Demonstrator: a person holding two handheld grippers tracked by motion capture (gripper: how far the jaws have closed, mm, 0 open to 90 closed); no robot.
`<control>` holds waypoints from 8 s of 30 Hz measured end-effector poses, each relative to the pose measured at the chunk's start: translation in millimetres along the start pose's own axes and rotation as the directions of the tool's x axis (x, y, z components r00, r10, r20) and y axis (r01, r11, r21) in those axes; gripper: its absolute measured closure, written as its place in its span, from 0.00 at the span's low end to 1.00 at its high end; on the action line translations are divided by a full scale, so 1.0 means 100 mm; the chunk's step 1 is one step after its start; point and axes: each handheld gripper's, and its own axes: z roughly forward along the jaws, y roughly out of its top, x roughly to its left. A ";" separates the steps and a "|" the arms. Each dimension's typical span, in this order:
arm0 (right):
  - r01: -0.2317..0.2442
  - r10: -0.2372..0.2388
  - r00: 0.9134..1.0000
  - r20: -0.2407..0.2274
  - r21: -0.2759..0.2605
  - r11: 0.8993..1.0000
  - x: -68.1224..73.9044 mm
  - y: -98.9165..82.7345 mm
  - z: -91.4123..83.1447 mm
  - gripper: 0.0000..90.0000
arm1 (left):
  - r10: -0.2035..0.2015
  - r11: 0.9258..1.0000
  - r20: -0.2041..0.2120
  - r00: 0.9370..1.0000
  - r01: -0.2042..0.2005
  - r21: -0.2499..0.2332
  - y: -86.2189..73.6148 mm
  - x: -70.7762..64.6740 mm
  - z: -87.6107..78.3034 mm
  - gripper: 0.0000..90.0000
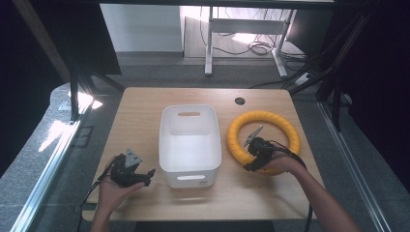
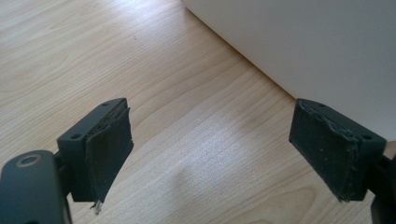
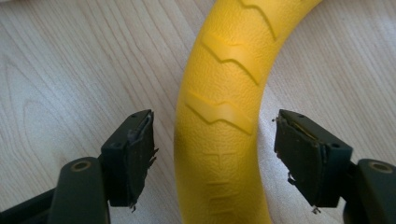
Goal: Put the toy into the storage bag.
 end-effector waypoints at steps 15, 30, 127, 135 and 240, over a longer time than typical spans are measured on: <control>0.020 -0.019 1.000 -0.013 0.069 0.997 0.02 0.02 0.15 0.37 | -0.001 1.000 -0.002 1.000 0.001 -0.001 0.00 0.00 0.00 0.15; -0.004 0.005 1.000 -0.010 0.083 0.997 -0.01 0.05 0.14 0.56 | -0.001 1.000 -0.002 1.000 0.001 0.000 0.00 -0.01 0.01 0.15; -0.150 0.003 0.973 -0.229 -0.629 0.763 -0.12 0.30 -1.46 0.57 | 0.003 1.000 -0.013 1.000 -0.003 0.011 0.00 -0.01 0.03 0.15; -0.150 -0.010 0.971 -0.237 -0.642 0.752 -0.09 0.34 -1.48 0.57 | 0.005 1.000 -0.014 1.000 -0.005 0.012 0.00 -0.01 0.03 0.15; -0.049 -0.219 0.940 -0.261 -0.740 0.671 0.35 0.98 -1.88 0.57 | 0.016 1.000 -0.016 1.000 -0.016 0.027 0.00 -0.02 0.06 0.15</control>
